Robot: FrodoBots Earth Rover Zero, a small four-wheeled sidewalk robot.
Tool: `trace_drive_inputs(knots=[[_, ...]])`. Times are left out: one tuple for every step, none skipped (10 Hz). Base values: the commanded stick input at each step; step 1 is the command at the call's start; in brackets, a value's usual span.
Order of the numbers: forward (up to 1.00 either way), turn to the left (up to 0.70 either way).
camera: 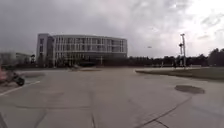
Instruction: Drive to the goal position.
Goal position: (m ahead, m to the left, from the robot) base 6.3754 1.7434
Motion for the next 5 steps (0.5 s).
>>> trace_drive_inputs(knots=[[0.70, -0.01], [0.70, -0.01], [0.70, -0.01], [0.70, -0.01], [0.70, -0.01]])
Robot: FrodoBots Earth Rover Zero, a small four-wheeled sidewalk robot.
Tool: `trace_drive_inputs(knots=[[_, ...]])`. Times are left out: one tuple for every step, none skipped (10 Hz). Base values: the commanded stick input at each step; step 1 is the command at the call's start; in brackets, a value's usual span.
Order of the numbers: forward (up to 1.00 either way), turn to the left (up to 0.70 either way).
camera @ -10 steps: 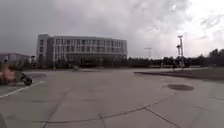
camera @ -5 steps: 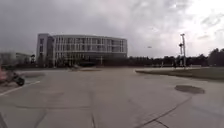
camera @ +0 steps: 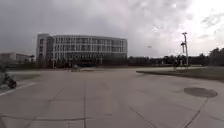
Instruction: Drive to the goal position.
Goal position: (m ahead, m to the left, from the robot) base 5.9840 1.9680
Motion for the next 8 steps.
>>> trace_drive_inputs(knots=[[0.70, -0.01], [0.70, -0.01], [0.70, -0.01], [0.70, -0.01], [0.70, -0.01], [0.70, -0.01], [0.70, -0.01], [0.70, -0.01]])
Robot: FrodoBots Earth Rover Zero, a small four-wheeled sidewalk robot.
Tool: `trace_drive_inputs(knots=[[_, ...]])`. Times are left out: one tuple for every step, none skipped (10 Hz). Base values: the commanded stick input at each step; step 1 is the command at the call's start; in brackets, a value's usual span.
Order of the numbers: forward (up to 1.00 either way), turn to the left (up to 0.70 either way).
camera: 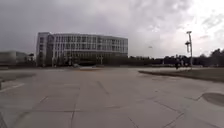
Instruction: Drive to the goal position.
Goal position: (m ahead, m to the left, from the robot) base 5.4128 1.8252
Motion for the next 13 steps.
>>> trace_drive_inputs(knots=[[0.70, -0.01], [0.70, -0.01], [0.70, -0.01], [0.70, -0.01], [0.70, -0.01], [0.70, -0.01], [0.70, -0.01], [0.70, -0.01], [0.70, -0.01], [0.70, -0.01], [0.70, -0.01], [0.70, -0.01], [0.70, -0.01]])
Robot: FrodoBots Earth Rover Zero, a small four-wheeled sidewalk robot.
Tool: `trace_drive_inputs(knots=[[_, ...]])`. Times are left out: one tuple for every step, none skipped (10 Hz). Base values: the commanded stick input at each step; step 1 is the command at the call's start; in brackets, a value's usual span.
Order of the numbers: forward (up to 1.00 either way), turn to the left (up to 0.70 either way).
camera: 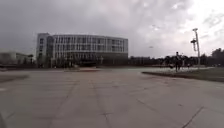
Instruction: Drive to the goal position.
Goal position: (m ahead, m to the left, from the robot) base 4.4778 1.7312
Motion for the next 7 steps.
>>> trace_drive_inputs(knots=[[0.70, -0.01], [0.70, -0.01], [0.70, -0.01], [0.70, -0.01], [0.70, -0.01], [0.70, -0.01], [0.70, -0.01]])
